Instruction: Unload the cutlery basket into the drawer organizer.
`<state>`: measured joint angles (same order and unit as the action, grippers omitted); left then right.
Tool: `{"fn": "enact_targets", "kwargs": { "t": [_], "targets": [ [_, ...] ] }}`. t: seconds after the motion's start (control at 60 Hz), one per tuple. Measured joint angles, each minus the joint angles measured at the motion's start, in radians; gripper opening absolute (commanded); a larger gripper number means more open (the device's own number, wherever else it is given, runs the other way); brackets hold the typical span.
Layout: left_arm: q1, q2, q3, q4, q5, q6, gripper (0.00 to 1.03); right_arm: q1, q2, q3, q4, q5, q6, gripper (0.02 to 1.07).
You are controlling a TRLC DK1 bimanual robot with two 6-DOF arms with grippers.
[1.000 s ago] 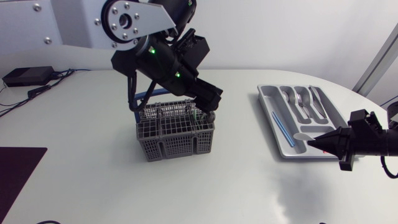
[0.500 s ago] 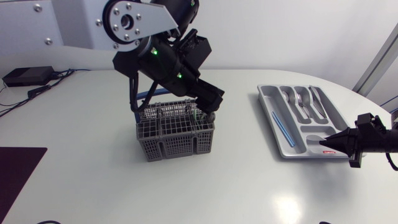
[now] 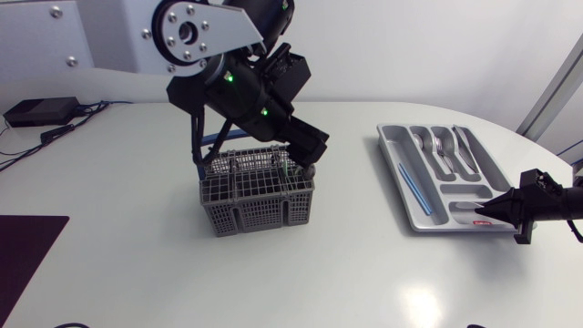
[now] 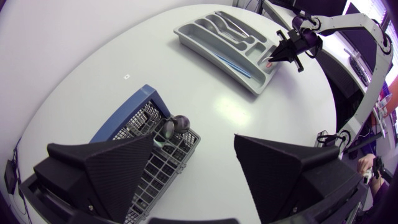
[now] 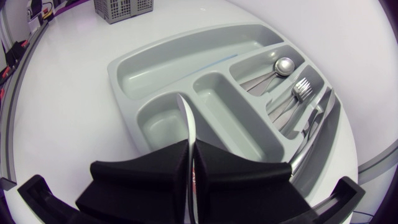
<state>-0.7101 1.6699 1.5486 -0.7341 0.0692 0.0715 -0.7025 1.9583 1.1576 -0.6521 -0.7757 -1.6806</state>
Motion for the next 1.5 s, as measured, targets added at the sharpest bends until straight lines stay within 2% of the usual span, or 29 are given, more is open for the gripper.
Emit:
{"fn": "enact_targets", "kwargs": {
  "t": [0.083,0.2,0.25,0.4,0.567,0.75,1.15,1.317,1.5],
  "targets": [
    [-0.006,0.000,0.000,0.000,-0.002,0.000,0.90,0.001,0.004,0.000,0.032,0.014,0.000,0.22],
    [-0.011,0.000,0.000,0.000,-0.004,0.000,0.90,0.002,0.004,0.000,0.068,0.018,0.011,0.59],
    [-0.012,0.000,0.000,0.000,-0.004,0.000,0.90,0.003,0.004,0.000,0.081,0.018,0.017,0.69],
    [-0.012,0.000,0.000,0.000,-0.005,0.000,0.90,0.007,0.002,-0.005,0.079,0.016,0.033,0.82],
    [-0.012,0.000,0.000,0.000,-0.008,0.000,0.90,0.007,-0.055,-0.036,0.085,0.002,0.057,0.87],
    [-0.003,-0.001,-0.010,0.000,-0.007,0.000,0.90,0.019,-0.221,-0.138,0.084,-0.022,0.084,0.88],
    [-0.004,-0.001,-0.048,0.000,-0.087,0.000,0.90,0.151,-0.543,-0.331,0.084,-0.070,0.341,0.89],
    [-0.017,-0.001,-0.051,0.001,-0.087,0.000,0.90,0.254,-0.653,-0.398,0.094,-0.072,0.489,0.89],
    [-0.018,-0.007,-0.066,0.003,-0.087,0.000,0.90,0.448,-0.751,-0.422,0.229,-0.002,0.798,0.89]
  ]
}}
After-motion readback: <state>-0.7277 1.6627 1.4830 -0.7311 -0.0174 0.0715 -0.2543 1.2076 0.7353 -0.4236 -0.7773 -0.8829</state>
